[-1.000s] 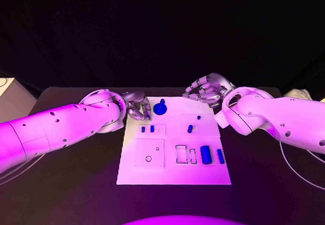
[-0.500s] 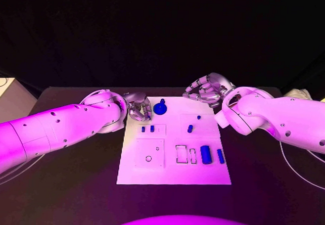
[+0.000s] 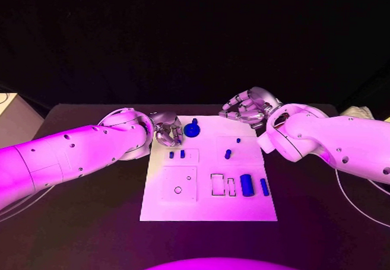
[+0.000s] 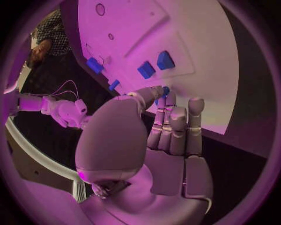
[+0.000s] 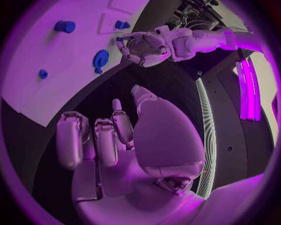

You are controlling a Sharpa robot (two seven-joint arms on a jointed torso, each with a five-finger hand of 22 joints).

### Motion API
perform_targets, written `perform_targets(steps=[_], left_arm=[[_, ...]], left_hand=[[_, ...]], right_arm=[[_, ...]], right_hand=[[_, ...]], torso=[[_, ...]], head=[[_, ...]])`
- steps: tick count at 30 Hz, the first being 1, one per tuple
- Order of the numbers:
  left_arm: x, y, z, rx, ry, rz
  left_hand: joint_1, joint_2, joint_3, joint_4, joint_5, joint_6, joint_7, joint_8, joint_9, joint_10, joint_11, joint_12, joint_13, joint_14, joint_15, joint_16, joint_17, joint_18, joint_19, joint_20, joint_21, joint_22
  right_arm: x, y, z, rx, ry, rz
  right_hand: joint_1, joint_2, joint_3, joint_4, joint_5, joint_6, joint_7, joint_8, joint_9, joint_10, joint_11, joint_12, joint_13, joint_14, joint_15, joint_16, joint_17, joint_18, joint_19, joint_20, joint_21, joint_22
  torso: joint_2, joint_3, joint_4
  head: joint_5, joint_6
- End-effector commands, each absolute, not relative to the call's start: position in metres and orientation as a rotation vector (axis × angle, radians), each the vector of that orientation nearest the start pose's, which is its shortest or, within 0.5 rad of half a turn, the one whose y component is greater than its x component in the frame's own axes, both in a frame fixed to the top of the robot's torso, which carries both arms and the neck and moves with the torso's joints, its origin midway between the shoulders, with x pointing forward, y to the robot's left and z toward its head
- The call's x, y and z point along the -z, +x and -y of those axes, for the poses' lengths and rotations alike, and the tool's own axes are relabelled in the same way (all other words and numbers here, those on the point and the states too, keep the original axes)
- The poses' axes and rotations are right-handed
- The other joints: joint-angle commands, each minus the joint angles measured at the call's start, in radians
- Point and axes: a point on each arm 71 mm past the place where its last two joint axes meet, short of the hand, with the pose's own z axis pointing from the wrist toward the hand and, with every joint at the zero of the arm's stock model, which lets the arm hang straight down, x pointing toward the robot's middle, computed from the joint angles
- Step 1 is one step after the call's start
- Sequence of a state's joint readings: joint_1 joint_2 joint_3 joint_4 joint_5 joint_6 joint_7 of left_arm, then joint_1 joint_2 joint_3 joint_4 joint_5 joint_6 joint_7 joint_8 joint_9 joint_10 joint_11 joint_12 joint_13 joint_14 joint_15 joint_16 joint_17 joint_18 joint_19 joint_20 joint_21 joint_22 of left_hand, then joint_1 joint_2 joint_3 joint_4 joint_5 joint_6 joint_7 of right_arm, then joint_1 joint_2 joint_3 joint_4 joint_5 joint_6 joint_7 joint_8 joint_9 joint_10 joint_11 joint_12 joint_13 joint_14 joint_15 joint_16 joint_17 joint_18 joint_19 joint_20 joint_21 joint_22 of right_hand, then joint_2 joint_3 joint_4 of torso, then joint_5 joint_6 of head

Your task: Assemble the parts on the task board

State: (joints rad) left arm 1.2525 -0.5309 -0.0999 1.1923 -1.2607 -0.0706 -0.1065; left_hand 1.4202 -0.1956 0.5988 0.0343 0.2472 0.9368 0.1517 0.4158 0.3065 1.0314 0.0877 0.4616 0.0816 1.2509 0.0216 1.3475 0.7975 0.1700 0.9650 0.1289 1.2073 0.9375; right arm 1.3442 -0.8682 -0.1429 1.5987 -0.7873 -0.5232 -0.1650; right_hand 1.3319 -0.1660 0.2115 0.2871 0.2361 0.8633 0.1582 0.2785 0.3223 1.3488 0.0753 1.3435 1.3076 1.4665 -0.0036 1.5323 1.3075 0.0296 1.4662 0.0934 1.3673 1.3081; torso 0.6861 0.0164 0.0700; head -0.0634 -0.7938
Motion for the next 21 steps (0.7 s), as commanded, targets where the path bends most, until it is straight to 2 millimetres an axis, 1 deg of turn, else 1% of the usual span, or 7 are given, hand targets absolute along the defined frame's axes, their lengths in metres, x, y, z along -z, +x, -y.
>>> perform_targets(steps=[1, 10, 18, 20, 21], left_arm=[[0.2152, 0.5348, -0.129, 0.671, 0.15, -1.97], [0.2181, 0.5351, -0.1282, 0.658, 0.158, -1.977], [0.2199, 0.5345, -0.1263, 0.663, 0.167, -1.981], [0.2201, 0.5344, -0.1259, 0.664, 0.169, -1.983], [0.2203, 0.5343, -0.1258, 0.664, 0.169, -1.984]], left_hand=[[-0.006, -0.002, 0.0, -0.008, -0.002, 0.007, -0.002, -0.004, -0.001, 0.008, 0.001, -0.005, -0.001, 0.005, 0.001, 0.005, -0.001, -0.012, 0.005, 0.001, 0.005, 0.0], [-0.005, -0.001, 0.0, -0.009, -0.002, 0.007, -0.001, -0.005, -0.001, 0.009, 0.001, -0.006, -0.001, 0.004, 0.001, 0.005, -0.004, -0.012, 0.005, 0.001, 0.005, 0.001], [-0.003, 0.001, 0.002, -0.012, -0.002, 0.009, -0.001, -0.007, -0.001, 0.011, 0.001, -0.008, -0.001, 0.002, 0.001, 0.004, -0.007, -0.012, 0.004, 0.0, 0.005, 0.0], [0.0, 0.004, 0.004, -0.015, -0.002, 0.01, -0.002, -0.008, -0.001, 0.013, 0.001, -0.011, -0.001, 0.001, 0.0, 0.004, -0.01, -0.011, 0.001, 0.0, 0.003, -0.003], [0.0, 0.004, 0.004, -0.015, -0.002, 0.01, -0.002, -0.008, -0.001, 0.013, 0.001, -0.011, -0.001, 0.001, 0.0, 0.004, -0.01, -0.011, 0.001, 0.0, 0.003, -0.003]], right_arm=[[0.1534, 0.4884, 0.2101, -0.84, 0.528, -1.671], [0.1533, 0.4882, 0.2104, -0.84, 0.528, -1.671], [0.1533, 0.4881, 0.2105, -0.84, 0.528, -1.671], [0.1533, 0.4881, 0.2105, -0.84, 0.528, -1.671], [0.1533, 0.4881, 0.2105, -0.84, 0.528, -1.671]], right_hand=[[-0.009, 0.002, 0.006, -0.002, 0.004, -0.005, -0.001, 0.006, 0.001, -0.006, -0.001, -0.001, 0.028, 0.083, 0.002, -0.005, 0.18, 0.019, 0.017, 0.007, -0.002, 0.128], [-0.009, 0.002, 0.006, -0.002, 0.004, -0.005, -0.001, 0.006, 0.001, -0.006, -0.001, -0.001, 0.028, 0.083, 0.002, -0.005, 0.18, 0.019, 0.017, 0.007, -0.002, 0.128], [-0.009, 0.002, 0.006, -0.002, 0.004, -0.005, -0.001, 0.006, 0.001, -0.006, -0.001, -0.001, 0.028, 0.083, 0.002, -0.005, 0.18, 0.019, 0.017, 0.007, -0.002, 0.128], [-0.009, 0.002, 0.006, -0.002, 0.004, -0.005, -0.001, 0.006, 0.001, -0.006, -0.001, -0.001, 0.028, 0.083, 0.002, -0.005, 0.18, 0.019, 0.017, 0.007, -0.002, 0.128], [-0.009, 0.002, 0.006, -0.002, 0.004, -0.005, -0.001, 0.006, 0.001, -0.006, -0.001, -0.001, 0.028, 0.083, 0.002, -0.005, 0.18, 0.019, 0.017, 0.007, -0.002, 0.128]], torso=[[0.0, -0.0008, 0.0], [0.0, -0.0002, -0.0006], [0.0, -0.0004, -0.0001], [0.0, 0.0004, -0.0003], [0.0, 0.0002, -0.0005]], head=[[-0.002, -0.001], [-0.003, -0.002], [-0.005, -0.003], [-0.005, -0.003], [-0.005, -0.003]])
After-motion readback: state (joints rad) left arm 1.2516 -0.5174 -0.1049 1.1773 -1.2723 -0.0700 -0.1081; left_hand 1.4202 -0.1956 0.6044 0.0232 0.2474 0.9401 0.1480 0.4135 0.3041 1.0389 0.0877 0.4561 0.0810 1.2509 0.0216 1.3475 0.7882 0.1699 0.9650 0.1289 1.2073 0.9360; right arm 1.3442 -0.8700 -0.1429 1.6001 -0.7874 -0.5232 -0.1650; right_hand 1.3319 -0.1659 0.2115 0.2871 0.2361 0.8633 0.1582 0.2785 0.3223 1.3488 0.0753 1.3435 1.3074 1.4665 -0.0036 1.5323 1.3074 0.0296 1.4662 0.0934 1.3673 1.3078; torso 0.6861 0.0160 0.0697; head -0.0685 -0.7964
